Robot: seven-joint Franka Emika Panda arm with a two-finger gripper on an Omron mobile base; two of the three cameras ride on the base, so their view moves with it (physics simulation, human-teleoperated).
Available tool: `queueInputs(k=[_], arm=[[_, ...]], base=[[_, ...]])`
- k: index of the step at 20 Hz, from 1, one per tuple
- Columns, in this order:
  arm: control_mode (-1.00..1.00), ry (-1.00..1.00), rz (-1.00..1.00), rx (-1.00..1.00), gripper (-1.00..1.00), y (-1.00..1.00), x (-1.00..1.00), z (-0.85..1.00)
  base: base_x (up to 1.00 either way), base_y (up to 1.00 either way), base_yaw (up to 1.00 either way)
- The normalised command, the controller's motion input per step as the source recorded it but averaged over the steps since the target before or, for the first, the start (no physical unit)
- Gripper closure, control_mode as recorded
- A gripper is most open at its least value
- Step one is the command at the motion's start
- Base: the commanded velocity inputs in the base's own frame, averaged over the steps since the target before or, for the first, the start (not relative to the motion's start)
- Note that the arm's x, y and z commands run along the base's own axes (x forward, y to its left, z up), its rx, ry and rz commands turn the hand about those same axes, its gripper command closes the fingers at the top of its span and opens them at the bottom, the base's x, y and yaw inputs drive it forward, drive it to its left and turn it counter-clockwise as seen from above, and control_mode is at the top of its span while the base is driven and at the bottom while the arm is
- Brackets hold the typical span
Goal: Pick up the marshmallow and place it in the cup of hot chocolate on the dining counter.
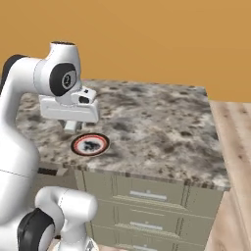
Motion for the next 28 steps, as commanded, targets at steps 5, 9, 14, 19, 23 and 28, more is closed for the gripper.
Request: queueInputs(k=[5, 9, 14, 19, 23, 28], arm=[[1.0, 0.0, 0.0, 0.0, 1.0, 0.0, 0.0, 0.0], [1.0, 0.0, 0.0, 0.0, 1.0, 0.0, 0.0, 0.0], [1.0, 0.0, 0.0, 0.0, 1.0, 0.0, 0.0, 0.0], [1.0, 0.0, 0.0, 0.0, 1.0, 0.0, 0.0, 0.0], [1.0, 0.0, 0.0, 0.0, 1.0, 0.0, 0.0, 0.0], [1.0, 0.0, 0.0, 0.0, 1.0, 0.0, 0.0, 0.0]], base=[[-0.49, -1.0, -0.01], [0.0, -1.0, -0.08], [0.14, -1.0, -0.06], [0.18, -1.0, -0.02], [0.36, -1.0, 0.0], [0.78, -1.0, 0.0]])
